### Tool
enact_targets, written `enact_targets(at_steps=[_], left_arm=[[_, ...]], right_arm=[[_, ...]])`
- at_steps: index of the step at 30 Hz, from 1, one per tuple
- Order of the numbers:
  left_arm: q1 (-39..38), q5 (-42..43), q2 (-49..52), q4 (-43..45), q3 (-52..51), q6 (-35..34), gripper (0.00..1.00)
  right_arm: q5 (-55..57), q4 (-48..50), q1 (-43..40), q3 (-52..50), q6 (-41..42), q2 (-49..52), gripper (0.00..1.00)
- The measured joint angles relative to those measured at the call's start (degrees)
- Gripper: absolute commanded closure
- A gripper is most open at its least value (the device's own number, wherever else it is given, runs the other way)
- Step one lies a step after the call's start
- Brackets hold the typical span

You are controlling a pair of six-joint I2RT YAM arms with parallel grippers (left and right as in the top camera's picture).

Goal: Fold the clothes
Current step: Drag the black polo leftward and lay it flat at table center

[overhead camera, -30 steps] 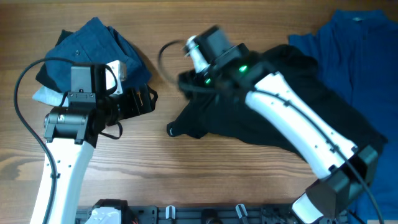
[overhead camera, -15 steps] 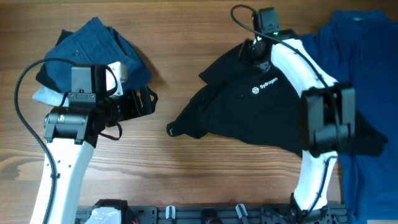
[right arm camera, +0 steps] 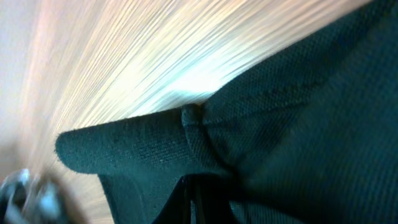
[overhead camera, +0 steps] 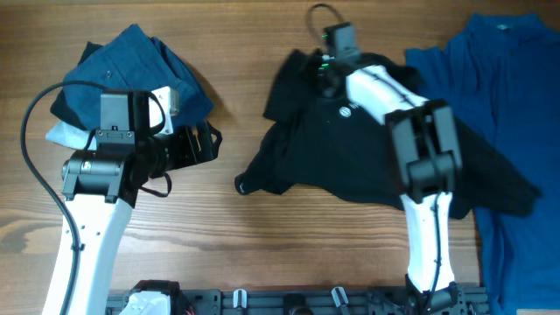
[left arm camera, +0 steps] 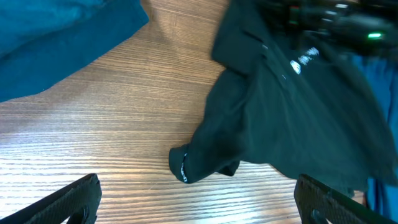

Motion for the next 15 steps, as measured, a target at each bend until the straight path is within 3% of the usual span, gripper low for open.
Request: enact_targets(at_steps=[5, 9, 12, 15], left_arm=[[0.0, 0.0, 0.0, -0.02, 0.0, 0.0, 0.0], [0.0, 0.0, 0.0, 0.0, 0.0, 0.0, 0.0], [0.0, 0.0, 0.0, 0.2, 0.0, -0.02, 0.04], [0.0, 0.5, 0.0, 0.63, 0.02, 0.2, 0.1]], right_arm=[[-7.02, 13.31, 11.15, -1.01, -2.05, 2.78, 0.95], [-13.9, 17.51, 12.85, -1.01, -8.0, 2.95, 0.7], [-18.45, 13.31, 9.03, -1.09, -13.73, 1.07, 0.65], [-20.06, -1.16, 1.42, -1.88, -21.88, -8.04, 0.62]])
